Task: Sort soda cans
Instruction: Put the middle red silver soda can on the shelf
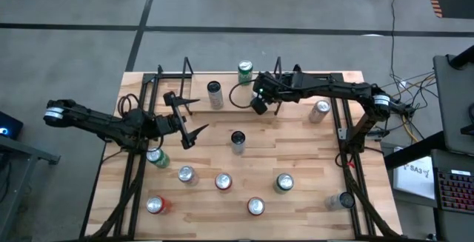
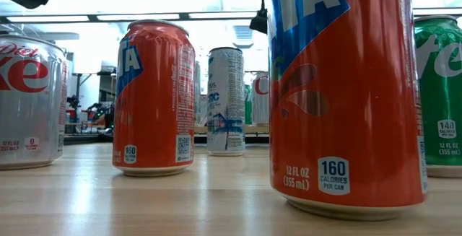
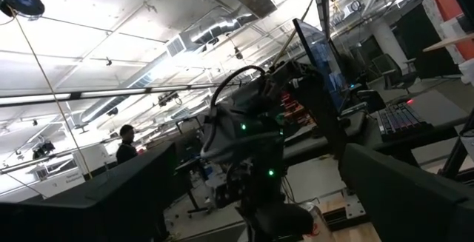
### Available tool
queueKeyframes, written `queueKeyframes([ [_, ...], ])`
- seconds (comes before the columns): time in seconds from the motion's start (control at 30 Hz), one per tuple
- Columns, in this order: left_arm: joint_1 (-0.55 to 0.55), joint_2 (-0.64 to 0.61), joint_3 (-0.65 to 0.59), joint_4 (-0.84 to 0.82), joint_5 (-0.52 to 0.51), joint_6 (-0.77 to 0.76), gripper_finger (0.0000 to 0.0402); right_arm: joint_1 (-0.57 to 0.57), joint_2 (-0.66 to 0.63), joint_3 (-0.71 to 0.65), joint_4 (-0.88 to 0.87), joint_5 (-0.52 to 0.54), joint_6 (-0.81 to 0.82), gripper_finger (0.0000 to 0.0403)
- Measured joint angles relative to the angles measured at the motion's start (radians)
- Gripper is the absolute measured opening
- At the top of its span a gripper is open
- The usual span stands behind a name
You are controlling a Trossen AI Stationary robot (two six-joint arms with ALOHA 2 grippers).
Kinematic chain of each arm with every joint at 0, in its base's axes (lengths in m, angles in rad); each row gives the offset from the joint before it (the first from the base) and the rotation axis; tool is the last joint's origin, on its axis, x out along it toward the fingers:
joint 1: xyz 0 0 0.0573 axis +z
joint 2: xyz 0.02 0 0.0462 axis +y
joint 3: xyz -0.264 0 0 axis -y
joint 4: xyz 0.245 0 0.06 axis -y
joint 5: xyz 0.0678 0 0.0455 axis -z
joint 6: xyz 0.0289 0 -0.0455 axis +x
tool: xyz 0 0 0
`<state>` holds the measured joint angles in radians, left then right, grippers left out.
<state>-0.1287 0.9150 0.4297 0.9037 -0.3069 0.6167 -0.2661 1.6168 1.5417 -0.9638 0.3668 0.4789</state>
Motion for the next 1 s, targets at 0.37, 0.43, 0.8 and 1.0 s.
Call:
queueKeyframes([
  [0.37, 0.0, 0.0, 0.0, 0.0, 0.0, 0.0, 0.0374, 0.024, 0.025, 0.0, 0.004, 0.007, 0.052, 0.0009],
  [0.43, 0.0, 0.0, 0.0, 0.0, 0.0, 0.0, 0.0374, 0.024, 0.025, 0.002, 0.004, 0.002, 0.052, 0.0009],
  [0.8, 0.0, 0.0, 0.0, 0.0, 0.0, 0.0, 0.0374, 0.026, 0.026, 0.002, 0.075, -0.006, 0.047, 0.0009],
  [1.0, 0.0, 0.0, 0.0, 0.001, 0.0, 0.0, 0.0374, 0.026, 0.026, 0.003, 0.142, -0.004, 0.013, 0.0009],
])
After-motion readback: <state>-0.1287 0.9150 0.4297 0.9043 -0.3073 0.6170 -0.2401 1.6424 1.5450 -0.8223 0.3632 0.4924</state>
